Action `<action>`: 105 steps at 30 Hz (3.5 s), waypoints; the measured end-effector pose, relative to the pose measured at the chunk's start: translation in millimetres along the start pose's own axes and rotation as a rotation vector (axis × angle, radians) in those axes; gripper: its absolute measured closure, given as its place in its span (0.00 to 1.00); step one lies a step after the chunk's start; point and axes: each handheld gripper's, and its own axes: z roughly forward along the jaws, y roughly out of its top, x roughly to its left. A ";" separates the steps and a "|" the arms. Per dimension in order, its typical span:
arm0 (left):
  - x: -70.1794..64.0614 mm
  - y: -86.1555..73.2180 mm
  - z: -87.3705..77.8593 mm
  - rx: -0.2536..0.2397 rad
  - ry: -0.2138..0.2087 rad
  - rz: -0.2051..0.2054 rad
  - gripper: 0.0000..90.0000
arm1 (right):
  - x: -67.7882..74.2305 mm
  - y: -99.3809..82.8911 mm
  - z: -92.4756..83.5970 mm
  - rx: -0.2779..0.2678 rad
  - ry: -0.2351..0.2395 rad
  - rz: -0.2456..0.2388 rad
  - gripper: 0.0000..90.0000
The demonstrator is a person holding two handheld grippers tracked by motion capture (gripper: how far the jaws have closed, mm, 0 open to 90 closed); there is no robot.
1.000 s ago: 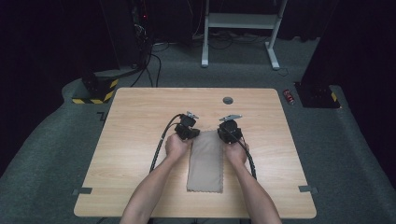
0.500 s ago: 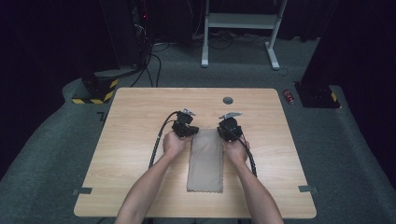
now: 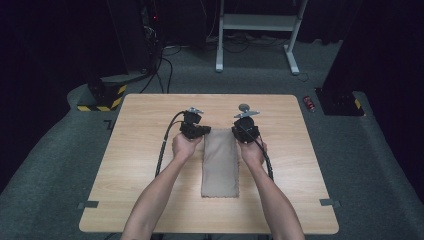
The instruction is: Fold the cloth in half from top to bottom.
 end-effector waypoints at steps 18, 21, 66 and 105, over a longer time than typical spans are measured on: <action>-15.3 -20.9 -3.8 0.055 -0.022 0.101 0.98 | -0.5 -28.6 -7.9 0.003 0.095 0.009 0.99; -15.9 -26.6 -4.2 0.062 -0.038 0.099 0.98 | 1.8 -34.3 -7.5 0.009 0.098 -0.005 0.99; -42.2 -67.3 -26.5 0.072 -0.116 0.139 0.98 | 14.0 -80.0 -32.8 -0.006 0.203 -0.036 0.99; -58.1 -83.9 -49.0 0.037 -0.155 0.181 0.98 | 19.5 -101.1 -56.2 -0.035 0.279 -0.051 0.99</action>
